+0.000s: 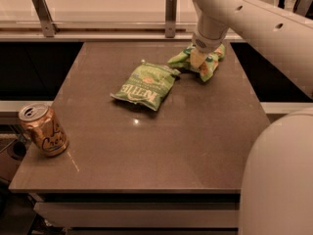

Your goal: Move green rice chip bag near orange can

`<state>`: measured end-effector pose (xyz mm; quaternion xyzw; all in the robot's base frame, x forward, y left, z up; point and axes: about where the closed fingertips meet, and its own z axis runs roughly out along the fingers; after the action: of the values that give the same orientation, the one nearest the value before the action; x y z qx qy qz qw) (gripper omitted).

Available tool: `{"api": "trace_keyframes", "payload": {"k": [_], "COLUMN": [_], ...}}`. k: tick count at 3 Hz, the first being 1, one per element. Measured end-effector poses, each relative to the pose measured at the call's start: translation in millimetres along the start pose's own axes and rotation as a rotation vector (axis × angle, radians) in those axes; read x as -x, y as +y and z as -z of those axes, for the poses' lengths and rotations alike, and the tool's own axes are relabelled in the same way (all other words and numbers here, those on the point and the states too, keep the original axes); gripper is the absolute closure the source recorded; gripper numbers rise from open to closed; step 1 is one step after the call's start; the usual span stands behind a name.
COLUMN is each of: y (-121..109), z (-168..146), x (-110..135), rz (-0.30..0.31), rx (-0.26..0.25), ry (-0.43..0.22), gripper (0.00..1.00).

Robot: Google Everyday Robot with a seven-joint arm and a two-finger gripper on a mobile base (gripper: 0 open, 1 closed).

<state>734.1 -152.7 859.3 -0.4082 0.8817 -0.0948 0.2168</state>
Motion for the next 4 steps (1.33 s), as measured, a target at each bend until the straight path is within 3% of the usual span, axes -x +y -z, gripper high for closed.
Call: {"api": "trace_keyframes", "payload": {"k": [2,4], "y": [-13,2], "z": [42,95], "x": [1,-14], "rz": [0.002,0.009], "rx": [-0.079,-0.122], "ry": [0.05,0.042], "gripper": [1.0,1.0]}}
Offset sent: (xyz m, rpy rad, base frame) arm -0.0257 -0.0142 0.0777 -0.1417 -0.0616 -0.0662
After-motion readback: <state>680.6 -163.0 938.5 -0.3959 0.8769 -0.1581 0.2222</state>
